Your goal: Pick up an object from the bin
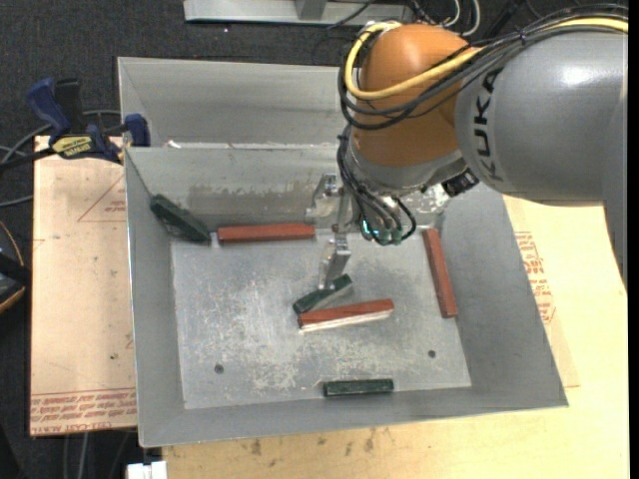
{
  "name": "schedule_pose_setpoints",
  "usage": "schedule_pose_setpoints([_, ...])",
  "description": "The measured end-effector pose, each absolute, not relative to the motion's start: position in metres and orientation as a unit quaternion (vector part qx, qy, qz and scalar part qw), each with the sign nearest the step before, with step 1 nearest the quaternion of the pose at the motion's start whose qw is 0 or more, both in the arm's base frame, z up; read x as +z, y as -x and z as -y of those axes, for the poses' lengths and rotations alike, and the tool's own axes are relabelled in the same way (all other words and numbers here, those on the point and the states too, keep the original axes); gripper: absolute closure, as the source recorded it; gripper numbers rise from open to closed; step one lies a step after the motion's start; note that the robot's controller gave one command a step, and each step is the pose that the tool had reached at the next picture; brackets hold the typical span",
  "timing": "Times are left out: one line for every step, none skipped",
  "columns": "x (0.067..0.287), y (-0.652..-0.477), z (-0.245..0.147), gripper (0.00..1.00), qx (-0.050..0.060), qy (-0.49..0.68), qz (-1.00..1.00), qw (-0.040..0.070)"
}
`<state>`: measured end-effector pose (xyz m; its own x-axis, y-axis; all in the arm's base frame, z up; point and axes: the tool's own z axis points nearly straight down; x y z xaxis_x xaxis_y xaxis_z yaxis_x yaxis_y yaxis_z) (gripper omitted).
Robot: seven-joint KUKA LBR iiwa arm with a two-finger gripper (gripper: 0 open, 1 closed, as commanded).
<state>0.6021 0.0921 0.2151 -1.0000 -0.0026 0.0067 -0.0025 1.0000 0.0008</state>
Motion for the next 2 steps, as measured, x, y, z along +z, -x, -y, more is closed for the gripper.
schedule_pose_setpoints([0.22,-0.604,-0.092,0.0,-0.001,-0.001,1.0,0.0])
schedule_pose_setpoints([0.192,-0.597,-0.083,0.0,-0.001,-0.044,0.999,-0.003])
